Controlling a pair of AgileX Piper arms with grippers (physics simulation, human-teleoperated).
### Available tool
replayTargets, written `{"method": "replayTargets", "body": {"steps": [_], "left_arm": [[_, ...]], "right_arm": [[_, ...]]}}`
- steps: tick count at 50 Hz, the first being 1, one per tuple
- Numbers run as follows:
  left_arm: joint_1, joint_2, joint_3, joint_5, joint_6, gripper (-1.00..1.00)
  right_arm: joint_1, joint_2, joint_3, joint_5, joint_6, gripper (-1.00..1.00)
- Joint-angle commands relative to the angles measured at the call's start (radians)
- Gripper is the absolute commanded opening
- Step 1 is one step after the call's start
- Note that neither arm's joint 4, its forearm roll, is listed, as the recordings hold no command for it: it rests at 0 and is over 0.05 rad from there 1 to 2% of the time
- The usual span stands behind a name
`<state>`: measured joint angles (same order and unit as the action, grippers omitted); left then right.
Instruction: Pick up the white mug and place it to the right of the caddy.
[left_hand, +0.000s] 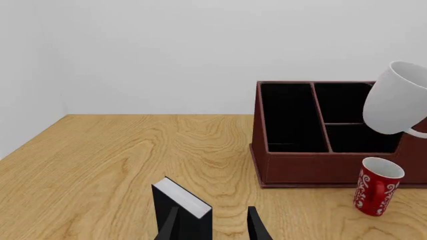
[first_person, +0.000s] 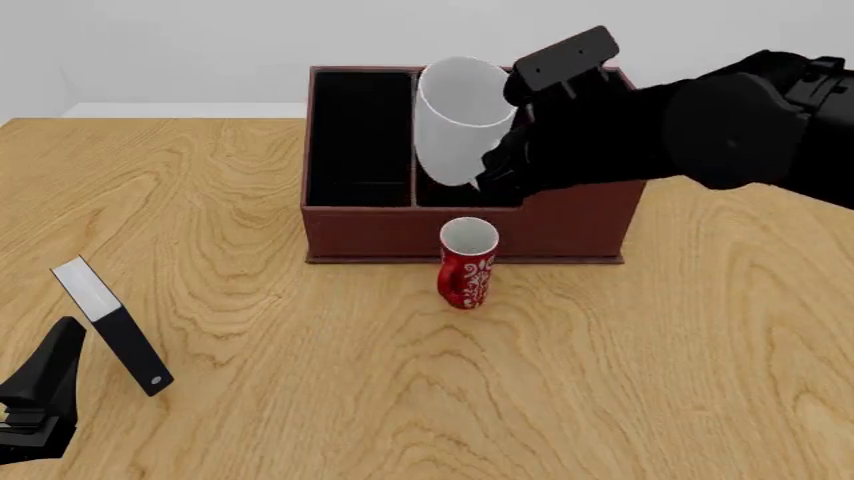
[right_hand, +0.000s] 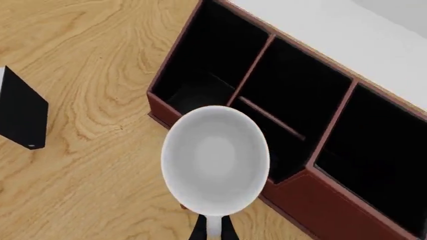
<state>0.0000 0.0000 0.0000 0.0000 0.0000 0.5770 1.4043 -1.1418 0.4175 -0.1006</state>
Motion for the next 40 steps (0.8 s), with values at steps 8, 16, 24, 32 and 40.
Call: {"method": "replayTargets", "body": {"steps": [8, 16, 24, 32, 40], "left_arm": [[0.000, 0.000, 0.000, 0.000, 0.000, 1.00], [0.000, 0.000, 0.000, 0.000, 0.000, 1.00], [0.000, 0.000, 0.000, 0.000, 0.000, 1.00], [0.000, 0.000, 0.000, 0.000, 0.000, 1.00], [0.000, 0.000, 0.000, 0.000, 0.000, 1.00]], "right_arm": [[-0.083, -0.072, 0.044, -0.017, 0.017, -1.00], [-0.132, -0.129, 0.102, -0.031, 0.031, -1.00], [-0.172, -0.212, 0.162, -0.029, 0.034, -1.00], [-0.213, -0.297, 0.194, 0.000, 0.042, -1.00], [-0.261, -0.386, 0.231, 0.029, 0.061, -1.00]]}}
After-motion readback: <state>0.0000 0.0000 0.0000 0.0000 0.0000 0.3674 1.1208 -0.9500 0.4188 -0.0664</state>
